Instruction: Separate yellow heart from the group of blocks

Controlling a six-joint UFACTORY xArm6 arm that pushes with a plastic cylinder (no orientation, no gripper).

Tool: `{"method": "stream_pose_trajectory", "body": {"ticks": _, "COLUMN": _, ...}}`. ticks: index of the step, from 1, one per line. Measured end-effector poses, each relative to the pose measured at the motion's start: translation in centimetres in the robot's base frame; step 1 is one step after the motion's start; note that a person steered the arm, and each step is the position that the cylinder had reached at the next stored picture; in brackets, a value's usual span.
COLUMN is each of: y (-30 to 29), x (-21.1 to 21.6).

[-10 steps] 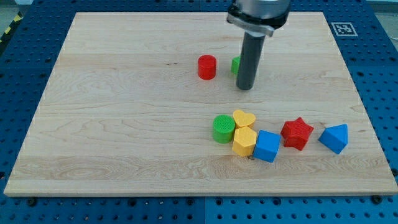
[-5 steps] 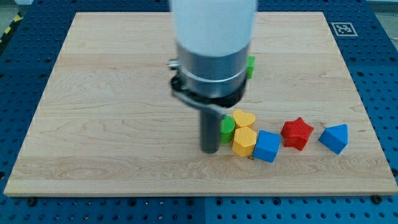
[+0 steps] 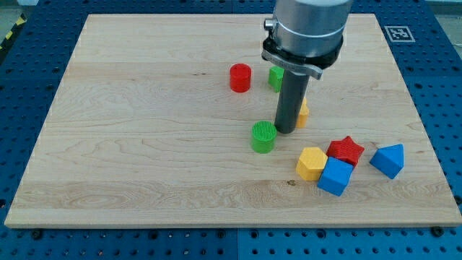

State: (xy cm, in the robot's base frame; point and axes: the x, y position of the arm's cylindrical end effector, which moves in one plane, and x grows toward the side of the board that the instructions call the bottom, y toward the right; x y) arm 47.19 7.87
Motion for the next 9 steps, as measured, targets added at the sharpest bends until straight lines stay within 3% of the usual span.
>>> {"method": "stream_pose_trajectory", "body": {"ticks": 2, "y": 0.1, "x": -2.6}}
{"method": "stream_pose_trajectory", "body": {"ticks": 9, "y": 10.4, "x": -1.7}}
